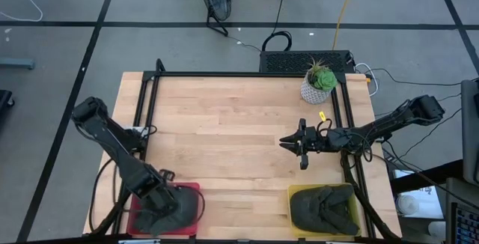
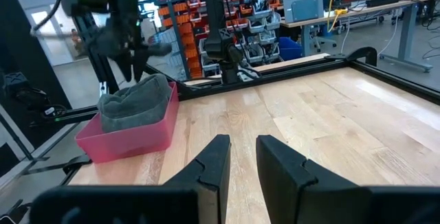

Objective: Pick & Place hat
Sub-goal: Put the grey cap into the pink bin

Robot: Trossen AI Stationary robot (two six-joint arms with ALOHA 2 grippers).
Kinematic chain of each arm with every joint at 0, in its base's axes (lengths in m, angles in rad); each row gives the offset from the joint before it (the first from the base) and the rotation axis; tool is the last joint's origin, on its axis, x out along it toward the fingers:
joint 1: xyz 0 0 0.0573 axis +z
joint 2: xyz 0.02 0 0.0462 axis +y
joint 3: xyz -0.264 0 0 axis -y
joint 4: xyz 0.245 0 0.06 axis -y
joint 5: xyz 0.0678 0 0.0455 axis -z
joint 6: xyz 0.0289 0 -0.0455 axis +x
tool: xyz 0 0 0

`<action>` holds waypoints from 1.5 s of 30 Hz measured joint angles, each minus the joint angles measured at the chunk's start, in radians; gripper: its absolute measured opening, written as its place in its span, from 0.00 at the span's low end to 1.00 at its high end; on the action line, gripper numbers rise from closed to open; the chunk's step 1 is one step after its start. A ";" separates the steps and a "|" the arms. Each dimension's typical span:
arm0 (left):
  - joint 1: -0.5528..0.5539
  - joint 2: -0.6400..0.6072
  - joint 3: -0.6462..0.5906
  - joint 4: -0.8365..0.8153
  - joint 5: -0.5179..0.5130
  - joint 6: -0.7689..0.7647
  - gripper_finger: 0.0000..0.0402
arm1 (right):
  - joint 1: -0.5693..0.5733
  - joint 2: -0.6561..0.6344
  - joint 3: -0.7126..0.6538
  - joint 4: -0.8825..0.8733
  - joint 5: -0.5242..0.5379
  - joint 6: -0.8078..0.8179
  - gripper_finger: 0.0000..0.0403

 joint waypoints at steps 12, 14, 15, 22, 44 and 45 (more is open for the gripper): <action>-0.048 -0.070 0.008 -0.182 -0.138 -0.057 0.23 | 0.000 0.000 0.000 -0.013 0.000 0.000 0.15; -0.048 -0.055 0.008 -0.181 -0.154 -0.052 0.23 | 0.000 0.000 0.000 -0.016 0.000 0.006 0.15; -0.048 -0.047 0.008 -0.180 -0.163 -0.052 0.23 | 0.000 0.000 0.000 -0.016 0.000 0.010 0.15; -0.048 -0.022 -0.093 -0.040 -0.139 -0.044 0.23 | 0.000 0.000 0.000 -0.016 0.000 0.015 0.15; -0.048 -0.025 -0.310 0.241 -0.107 0.011 0.23 | 0.000 0.000 0.000 -0.015 0.000 0.015 0.15; -0.046 -0.025 -0.310 0.241 -0.105 0.011 0.23 | 0.000 0.000 0.000 -0.015 0.000 0.015 0.15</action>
